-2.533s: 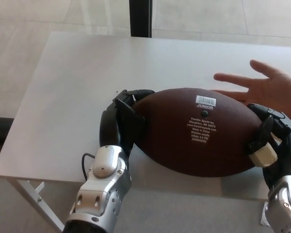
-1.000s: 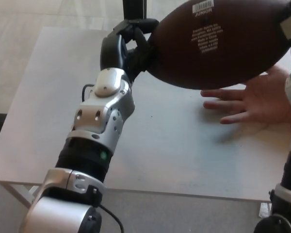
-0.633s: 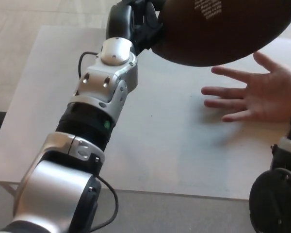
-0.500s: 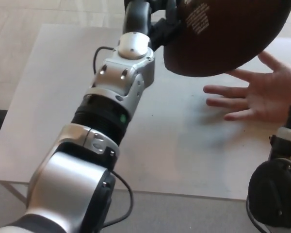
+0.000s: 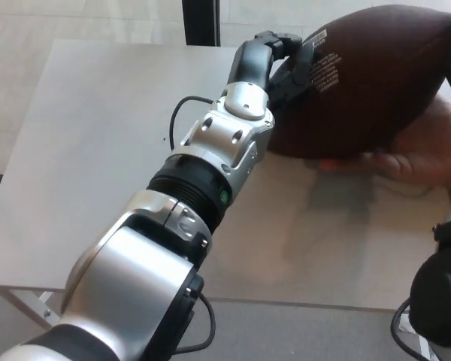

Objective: The robot uses both its hands to grab the left and right ends of a football kept in the middle of the desk infront of it, lifts it up and places it in the palm of a person

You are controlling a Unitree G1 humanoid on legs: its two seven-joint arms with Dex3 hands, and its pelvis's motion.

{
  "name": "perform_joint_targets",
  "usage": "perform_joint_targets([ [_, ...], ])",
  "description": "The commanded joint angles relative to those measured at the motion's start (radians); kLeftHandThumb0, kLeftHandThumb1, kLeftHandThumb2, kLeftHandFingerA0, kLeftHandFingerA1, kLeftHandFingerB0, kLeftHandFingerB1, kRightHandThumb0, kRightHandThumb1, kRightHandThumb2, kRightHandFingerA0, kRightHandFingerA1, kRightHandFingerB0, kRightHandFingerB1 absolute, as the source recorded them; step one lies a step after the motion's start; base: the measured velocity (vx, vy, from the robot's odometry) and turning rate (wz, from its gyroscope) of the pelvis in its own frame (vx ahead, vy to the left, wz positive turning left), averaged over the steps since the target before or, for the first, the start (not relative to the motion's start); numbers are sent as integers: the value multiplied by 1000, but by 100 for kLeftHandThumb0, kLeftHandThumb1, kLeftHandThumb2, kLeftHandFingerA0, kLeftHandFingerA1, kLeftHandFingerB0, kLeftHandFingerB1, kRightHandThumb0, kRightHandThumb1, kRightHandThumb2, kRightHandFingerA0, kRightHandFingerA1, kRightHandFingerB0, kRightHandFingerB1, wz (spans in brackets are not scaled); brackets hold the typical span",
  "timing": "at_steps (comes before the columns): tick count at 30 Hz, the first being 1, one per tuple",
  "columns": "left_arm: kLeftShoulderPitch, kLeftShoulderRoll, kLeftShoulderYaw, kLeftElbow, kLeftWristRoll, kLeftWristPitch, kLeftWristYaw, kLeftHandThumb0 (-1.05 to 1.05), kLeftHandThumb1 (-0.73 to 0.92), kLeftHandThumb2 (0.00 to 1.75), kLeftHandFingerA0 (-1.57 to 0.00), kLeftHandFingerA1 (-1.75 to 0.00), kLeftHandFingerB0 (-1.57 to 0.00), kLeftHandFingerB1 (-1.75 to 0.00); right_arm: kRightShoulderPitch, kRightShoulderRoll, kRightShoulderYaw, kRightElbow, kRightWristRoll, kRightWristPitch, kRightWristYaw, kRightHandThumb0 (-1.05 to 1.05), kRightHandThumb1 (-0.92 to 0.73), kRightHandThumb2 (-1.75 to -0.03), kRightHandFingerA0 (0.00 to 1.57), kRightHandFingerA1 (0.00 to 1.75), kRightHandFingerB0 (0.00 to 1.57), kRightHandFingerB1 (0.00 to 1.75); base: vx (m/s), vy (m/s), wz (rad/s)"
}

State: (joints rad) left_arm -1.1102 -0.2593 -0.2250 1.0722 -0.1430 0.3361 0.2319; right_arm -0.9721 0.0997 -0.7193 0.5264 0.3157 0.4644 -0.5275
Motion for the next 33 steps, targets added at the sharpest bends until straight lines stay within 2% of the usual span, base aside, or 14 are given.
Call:
perform_joint_targets([
  [1, 19, -150, -112, 118, 104, 50, -269, -50, 84, 64, -48, -65, -43, -46, 106, -16, 8, 125, 16, -61, -3, -23, -69, -76, 105, 173, 89, 137, 0, 0, 0],
  [4, 12, -151, -203, 133, 174, 58, -311, -46, 75, 63, -51, -126, -51, -56, 130, -52, 5, 169, 32, -84, 64, -36, -83, -67, 106, 175, 81, 166, 0, 0, 0],
  [5, 11, -149, -226, 134, 190, 61, -315, -52, 76, 64, -53, -113, -47, -54, 134, -60, 0, 180, 38, -94, 71, -34, -82, -67, 106, 175, 82, 168, 0, 0, 0],
  [7, 2, -142, -285, 131, 229, 75, -322, -40, 80, 66, -55, -149, -50, -58, 148, -72, 1, 194, 27, -126, 66, -38, -59, -96, 129, 146, 78, 88, 0, 0, 0],
  [11, -23, -90, -384, 114, 295, 50, -356, -22, 73, 65, -57, -124, -56, -63, 178, -124, 58, 227, -39, -148, 74, -31, -65, -104, 123, 136, 90, 109, 0, 0, 0],
  [14, -51, -33, -396, 97, 300, 32, -370, -16, 65, 82, -59, -155, -63, -87, 193, -180, 120, 249, -88, -168, 126, -21, -77, -77, 93, 169, 71, 140, 0, 0, 0],
  [18, -68, 1, -414, 94, 309, 3, -368, -16, 66, 83, -63, -147, -69, -83, 194, -219, 159, 246, -99, -172, 145, -28, -60, -102, 123, 133, 85, 102, 0, 0, 0],
  [19, -73, 8, -415, 91, 309, 1, -370, -16, 65, 81, -71, -145, -73, -78, 190, -226, 164, 243, -97, -164, 146, -26, -77, -68, 97, 170, 82, 102, 0, 0, 0],
  [24, -123, 81, -334, 17, 254, 27, -324, -39, 79, 64, -89, -130, -46, -60, 191, -303, 274, 189, -167, -138, 156, -38, -80, -64, 101, 88, 47, 41, 0, 0, 0],
  [25, -124, 99, -330, -6, 253, 27, -328, -43, 79, 63, -86, -117, -44, -58, 193, -310, 272, 176, -153, -140, 164, -48, -61, -94, 85, 77, 29, 50, 0, 0, 0],
  [26, -128, 109, -303, -15, 237, 37, -318, -46, 78, 63, -84, -111, -43, -55, 203, -329, 293, 152, -151, -130, 197, -45, -83, -65, 75, 61, 20, 30, 0, 0, 0],
  [29, -108, 166, -205, -91, 180, 55, -301, -50, 73, 62, -71, -125, -28, -41, 207, -380, 310, 110, -128, -133, 250, -83, -62, -89, 4, 32, 0, 5, 0, 0, 0],
  [32, -53, 219, -125, -230, 147, 109, -314, -53, 71, 65, -75, -152, -22, -39, 222, -432, 335, 55, -115, -87, 282, -69, -69, -88, 2, 40, 0, 0, 0, 0, 0],
  [33, -8, 268, -101, -330, 147, 139, -323, -57, 76, 62, -53, -89, -20, -33, 229, -478, 347, 17, -113, -43, 313, -90, -71, -99, 8, 21, 0, 5, 0, 0, 0],
])
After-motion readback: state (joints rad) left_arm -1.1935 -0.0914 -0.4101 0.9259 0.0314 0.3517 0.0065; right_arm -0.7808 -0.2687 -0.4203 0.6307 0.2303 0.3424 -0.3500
